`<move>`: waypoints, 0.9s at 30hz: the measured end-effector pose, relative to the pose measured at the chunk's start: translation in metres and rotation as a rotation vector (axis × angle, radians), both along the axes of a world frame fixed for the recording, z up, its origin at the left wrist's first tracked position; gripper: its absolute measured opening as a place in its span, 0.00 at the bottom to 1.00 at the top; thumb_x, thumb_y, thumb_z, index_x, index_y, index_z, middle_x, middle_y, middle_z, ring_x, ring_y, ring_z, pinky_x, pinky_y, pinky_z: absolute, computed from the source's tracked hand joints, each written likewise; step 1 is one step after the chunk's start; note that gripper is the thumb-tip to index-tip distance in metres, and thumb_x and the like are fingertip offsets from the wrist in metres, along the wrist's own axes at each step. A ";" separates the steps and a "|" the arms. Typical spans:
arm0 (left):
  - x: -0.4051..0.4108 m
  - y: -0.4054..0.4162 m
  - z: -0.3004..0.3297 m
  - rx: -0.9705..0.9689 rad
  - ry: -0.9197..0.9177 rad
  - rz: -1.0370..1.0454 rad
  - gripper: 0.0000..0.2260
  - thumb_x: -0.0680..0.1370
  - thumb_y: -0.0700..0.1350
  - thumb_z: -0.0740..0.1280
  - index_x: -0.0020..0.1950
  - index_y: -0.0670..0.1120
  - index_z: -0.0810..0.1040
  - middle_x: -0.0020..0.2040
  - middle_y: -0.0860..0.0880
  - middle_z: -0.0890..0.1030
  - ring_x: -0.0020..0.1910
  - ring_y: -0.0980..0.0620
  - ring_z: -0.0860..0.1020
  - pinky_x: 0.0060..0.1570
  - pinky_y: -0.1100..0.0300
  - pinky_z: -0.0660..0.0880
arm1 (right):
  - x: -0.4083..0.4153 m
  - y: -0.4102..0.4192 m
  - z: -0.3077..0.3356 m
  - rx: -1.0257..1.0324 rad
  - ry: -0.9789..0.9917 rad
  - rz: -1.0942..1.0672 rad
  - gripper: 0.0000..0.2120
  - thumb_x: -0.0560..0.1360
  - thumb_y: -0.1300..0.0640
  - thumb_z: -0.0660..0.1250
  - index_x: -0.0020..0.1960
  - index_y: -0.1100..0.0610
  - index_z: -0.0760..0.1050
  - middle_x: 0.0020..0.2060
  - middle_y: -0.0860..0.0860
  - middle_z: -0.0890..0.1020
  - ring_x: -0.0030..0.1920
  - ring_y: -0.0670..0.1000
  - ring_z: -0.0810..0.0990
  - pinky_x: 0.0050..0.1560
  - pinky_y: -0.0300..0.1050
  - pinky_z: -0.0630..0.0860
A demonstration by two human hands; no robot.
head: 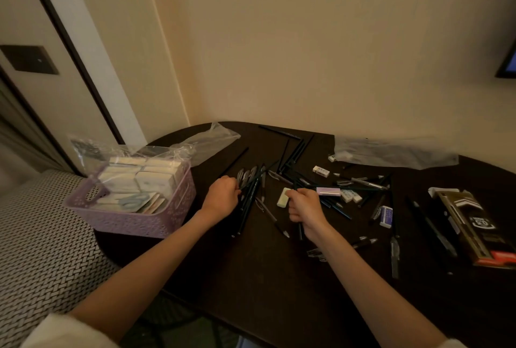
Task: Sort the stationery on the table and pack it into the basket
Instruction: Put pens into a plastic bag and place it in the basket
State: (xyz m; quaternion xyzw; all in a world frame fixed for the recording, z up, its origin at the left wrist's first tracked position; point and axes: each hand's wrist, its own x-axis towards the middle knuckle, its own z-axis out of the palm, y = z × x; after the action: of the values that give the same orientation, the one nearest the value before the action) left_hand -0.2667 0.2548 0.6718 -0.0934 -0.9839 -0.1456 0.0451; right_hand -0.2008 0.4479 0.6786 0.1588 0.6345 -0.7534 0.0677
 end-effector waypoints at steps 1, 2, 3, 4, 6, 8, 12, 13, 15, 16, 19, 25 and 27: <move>0.003 0.000 0.002 0.073 0.002 0.028 0.05 0.79 0.42 0.65 0.51 0.42 0.79 0.47 0.48 0.78 0.45 0.52 0.77 0.46 0.57 0.76 | 0.002 -0.001 0.002 -0.052 0.006 0.024 0.06 0.80 0.61 0.60 0.45 0.56 0.70 0.25 0.47 0.65 0.23 0.43 0.61 0.22 0.35 0.57; 0.006 0.000 0.005 0.165 -0.009 0.053 0.05 0.79 0.42 0.66 0.51 0.43 0.80 0.45 0.49 0.78 0.43 0.54 0.78 0.43 0.60 0.75 | 0.002 -0.003 0.003 -0.091 0.013 0.042 0.09 0.80 0.62 0.60 0.41 0.56 0.69 0.24 0.47 0.64 0.22 0.44 0.61 0.22 0.36 0.57; 0.010 0.000 0.007 0.260 -0.038 0.072 0.05 0.79 0.42 0.67 0.51 0.44 0.80 0.43 0.51 0.79 0.42 0.56 0.78 0.42 0.62 0.74 | 0.003 -0.005 0.005 -0.118 0.024 0.048 0.10 0.79 0.62 0.61 0.39 0.55 0.69 0.23 0.46 0.64 0.21 0.44 0.61 0.22 0.36 0.57; 0.016 0.002 0.010 0.339 -0.083 0.072 0.05 0.78 0.43 0.67 0.51 0.44 0.81 0.43 0.52 0.79 0.42 0.57 0.78 0.41 0.64 0.74 | 0.003 -0.007 0.006 -0.133 0.036 0.038 0.10 0.79 0.62 0.62 0.39 0.55 0.69 0.23 0.46 0.64 0.21 0.44 0.61 0.23 0.36 0.57; 0.029 0.005 0.015 0.450 -0.183 0.027 0.03 0.78 0.43 0.68 0.49 0.47 0.81 0.44 0.52 0.80 0.44 0.58 0.78 0.42 0.66 0.74 | 0.003 -0.011 0.008 -0.167 0.065 -0.008 0.09 0.79 0.60 0.64 0.40 0.56 0.71 0.24 0.47 0.64 0.22 0.44 0.61 0.23 0.36 0.57; 0.041 0.007 0.019 0.505 -0.246 -0.024 0.02 0.77 0.42 0.68 0.48 0.48 0.81 0.45 0.52 0.80 0.46 0.58 0.78 0.43 0.66 0.74 | 0.002 -0.015 0.011 -0.201 0.091 -0.053 0.10 0.78 0.57 0.65 0.38 0.55 0.71 0.24 0.47 0.63 0.22 0.44 0.60 0.23 0.37 0.56; 0.056 0.009 0.021 0.492 -0.283 -0.157 0.03 0.77 0.43 0.69 0.49 0.48 0.81 0.46 0.52 0.81 0.47 0.57 0.79 0.46 0.66 0.74 | -0.002 -0.018 0.017 -0.179 0.111 -0.062 0.08 0.78 0.56 0.66 0.49 0.62 0.76 0.23 0.46 0.64 0.21 0.43 0.61 0.23 0.35 0.57; 0.058 0.008 0.022 0.482 -0.277 -0.183 0.04 0.77 0.43 0.69 0.50 0.48 0.81 0.46 0.52 0.81 0.46 0.58 0.79 0.46 0.67 0.74 | -0.002 -0.018 0.017 -0.152 0.121 -0.061 0.09 0.79 0.56 0.65 0.52 0.63 0.77 0.23 0.46 0.64 0.21 0.42 0.61 0.23 0.35 0.57; 0.058 0.006 0.022 0.483 -0.251 -0.194 0.05 0.78 0.42 0.67 0.51 0.47 0.81 0.45 0.53 0.81 0.44 0.60 0.78 0.43 0.68 0.74 | -0.001 -0.016 0.017 -0.117 0.150 -0.082 0.10 0.79 0.56 0.64 0.51 0.63 0.78 0.23 0.46 0.65 0.21 0.42 0.61 0.23 0.35 0.57; 0.057 0.004 0.021 0.482 -0.228 -0.169 0.05 0.79 0.42 0.66 0.51 0.47 0.81 0.44 0.53 0.81 0.42 0.60 0.78 0.42 0.68 0.74 | 0.000 -0.015 0.018 -0.113 0.161 -0.106 0.10 0.79 0.56 0.64 0.49 0.62 0.78 0.23 0.46 0.64 0.21 0.42 0.61 0.23 0.35 0.57; 0.052 0.000 0.012 0.327 -0.076 -0.027 0.05 0.79 0.45 0.67 0.52 0.47 0.80 0.44 0.54 0.79 0.42 0.60 0.77 0.44 0.65 0.74 | 0.004 -0.009 0.019 -0.096 0.169 -0.186 0.14 0.81 0.54 0.61 0.43 0.61 0.77 0.24 0.47 0.62 0.22 0.43 0.61 0.23 0.35 0.58; 0.054 0.009 -0.001 0.018 -0.059 0.075 0.13 0.76 0.55 0.69 0.48 0.46 0.75 0.43 0.50 0.78 0.41 0.53 0.77 0.40 0.58 0.77 | 0.014 -0.003 0.018 0.073 0.153 -0.303 0.19 0.83 0.52 0.54 0.37 0.57 0.70 0.31 0.51 0.70 0.33 0.46 0.70 0.38 0.39 0.69; 0.055 0.014 -0.005 -0.085 -0.061 0.057 0.14 0.77 0.55 0.68 0.51 0.45 0.75 0.44 0.49 0.76 0.41 0.53 0.76 0.38 0.59 0.74 | 0.014 -0.002 0.015 0.040 0.148 -0.289 0.19 0.83 0.51 0.54 0.37 0.57 0.70 0.33 0.52 0.73 0.37 0.48 0.73 0.48 0.45 0.72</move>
State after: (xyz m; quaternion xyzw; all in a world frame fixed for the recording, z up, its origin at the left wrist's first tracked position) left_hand -0.2115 0.2692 0.6670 -0.0626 -0.9924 -0.1051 0.0150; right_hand -0.1867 0.4455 0.6935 0.1937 0.6231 -0.7522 -0.0915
